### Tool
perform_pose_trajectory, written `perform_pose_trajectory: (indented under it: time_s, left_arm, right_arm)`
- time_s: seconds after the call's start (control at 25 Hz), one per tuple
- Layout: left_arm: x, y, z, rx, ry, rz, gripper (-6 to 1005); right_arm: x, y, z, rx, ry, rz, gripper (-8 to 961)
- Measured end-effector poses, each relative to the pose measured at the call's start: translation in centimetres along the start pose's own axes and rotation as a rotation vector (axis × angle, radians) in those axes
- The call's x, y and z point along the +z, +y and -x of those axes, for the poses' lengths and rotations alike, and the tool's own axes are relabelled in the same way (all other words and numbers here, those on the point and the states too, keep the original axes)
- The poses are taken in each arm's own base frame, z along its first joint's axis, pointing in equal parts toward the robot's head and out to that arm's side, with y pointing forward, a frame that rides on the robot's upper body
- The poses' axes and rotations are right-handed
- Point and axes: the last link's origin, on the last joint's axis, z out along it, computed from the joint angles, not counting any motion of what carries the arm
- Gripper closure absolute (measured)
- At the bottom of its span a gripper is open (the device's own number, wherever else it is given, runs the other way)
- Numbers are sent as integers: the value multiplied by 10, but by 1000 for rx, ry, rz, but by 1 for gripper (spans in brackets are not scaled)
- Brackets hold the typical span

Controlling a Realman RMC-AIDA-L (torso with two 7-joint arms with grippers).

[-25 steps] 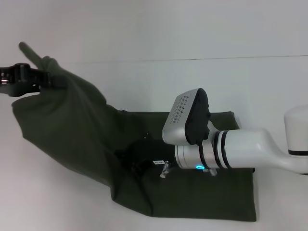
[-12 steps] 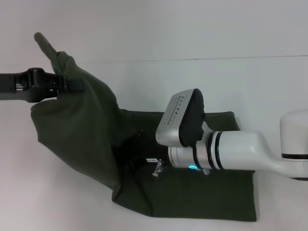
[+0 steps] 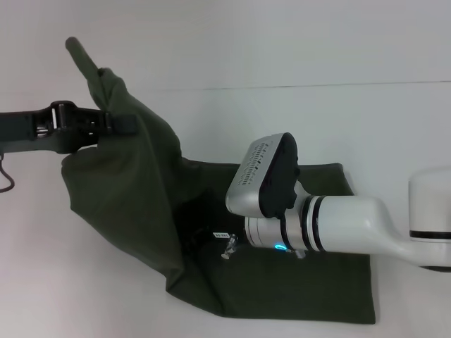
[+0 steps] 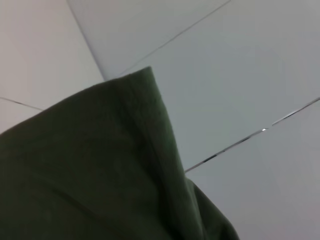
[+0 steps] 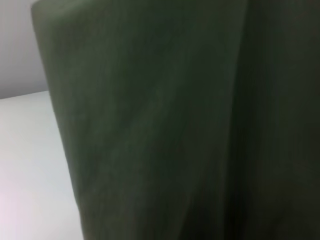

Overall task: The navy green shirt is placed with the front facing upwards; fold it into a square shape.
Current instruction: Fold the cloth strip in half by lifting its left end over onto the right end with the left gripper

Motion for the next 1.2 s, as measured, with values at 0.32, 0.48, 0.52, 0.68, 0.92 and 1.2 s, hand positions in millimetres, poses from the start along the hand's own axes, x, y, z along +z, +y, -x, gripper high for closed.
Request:
perform_pose_trajectory:
  time_s: [0.32, 0.48, 0.52, 0.68, 0.92, 1.2]
  left_arm:
    - [-1, 5, 1, 8, 5, 41, 925]
    - [2, 9, 1, 11, 0, 78, 925]
    - [4, 10, 2, 11, -3, 87, 925]
    - [8, 13, 5, 10, -14, 112, 925]
    - [10, 16, 7, 11, -18, 135, 925]
    - [11, 14, 5, 17, -5, 122, 924]
  right_arm:
    - [-3, -3, -8, 31, 11, -33, 953]
    - [-3, -2, -8, 27, 11, -31, 953]
    - [-2, -1, -8, 24, 11, -29, 953]
    - [-1, 0, -7, 7, 9, -22, 954]
    - [1, 2, -1, -2, -7, -7, 954]
    - [1, 2, 0, -5, -10, -8, 953]
